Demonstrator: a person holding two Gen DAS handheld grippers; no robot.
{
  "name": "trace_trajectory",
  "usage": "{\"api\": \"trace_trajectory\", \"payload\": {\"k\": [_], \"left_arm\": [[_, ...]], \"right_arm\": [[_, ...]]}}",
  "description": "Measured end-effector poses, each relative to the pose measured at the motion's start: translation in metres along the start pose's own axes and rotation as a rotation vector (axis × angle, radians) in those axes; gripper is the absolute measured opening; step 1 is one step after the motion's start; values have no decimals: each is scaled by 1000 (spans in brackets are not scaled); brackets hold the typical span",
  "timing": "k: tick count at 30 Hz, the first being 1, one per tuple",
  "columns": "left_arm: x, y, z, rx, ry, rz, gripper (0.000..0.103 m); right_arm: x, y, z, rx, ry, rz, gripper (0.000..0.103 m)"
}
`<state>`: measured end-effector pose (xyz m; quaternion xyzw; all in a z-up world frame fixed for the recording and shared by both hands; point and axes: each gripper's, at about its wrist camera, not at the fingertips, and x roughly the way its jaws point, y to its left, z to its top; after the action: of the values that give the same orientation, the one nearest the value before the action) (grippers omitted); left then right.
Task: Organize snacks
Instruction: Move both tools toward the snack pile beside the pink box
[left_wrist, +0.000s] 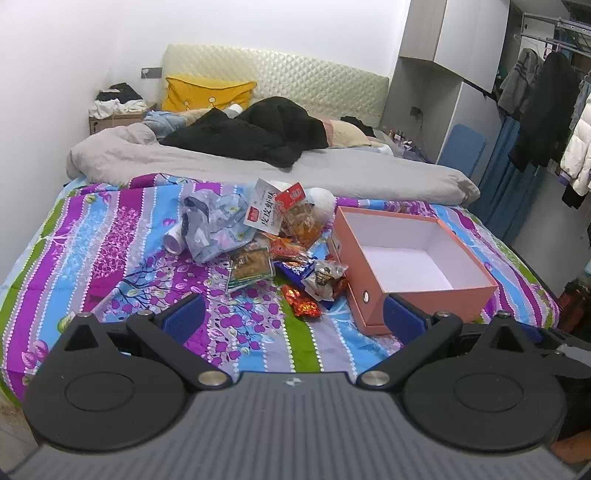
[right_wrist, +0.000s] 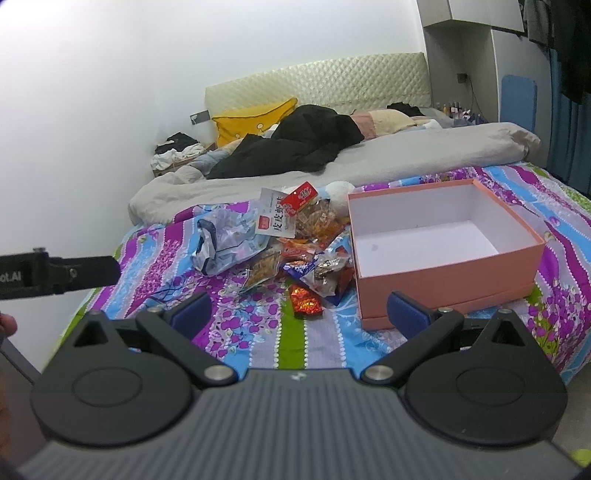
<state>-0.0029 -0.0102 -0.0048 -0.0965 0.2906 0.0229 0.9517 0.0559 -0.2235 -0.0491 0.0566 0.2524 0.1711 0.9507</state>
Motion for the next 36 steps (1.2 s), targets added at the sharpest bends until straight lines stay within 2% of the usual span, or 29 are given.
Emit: {"api": "trace_trajectory", "payload": {"k": [21,25,29,34,36], "left_arm": [[-2,-1,-4,-23,23,-38,103],[9,6,-7,-37,48,-50,103],[21,14,-11,-44,72,-30,103],[40,23,-15,-43,95,-34,103],[49,26,-15,-46,105,-30,103]], "right_arm": [[-1,2,-7,-20,23,-1,103],[4,0,-10,-3,42,-15,103],[11,0,-15,12,58,-5,103],[27,8,-27,-38,96,-21,103],[29,7,-31,-29,98,2,103]]}}
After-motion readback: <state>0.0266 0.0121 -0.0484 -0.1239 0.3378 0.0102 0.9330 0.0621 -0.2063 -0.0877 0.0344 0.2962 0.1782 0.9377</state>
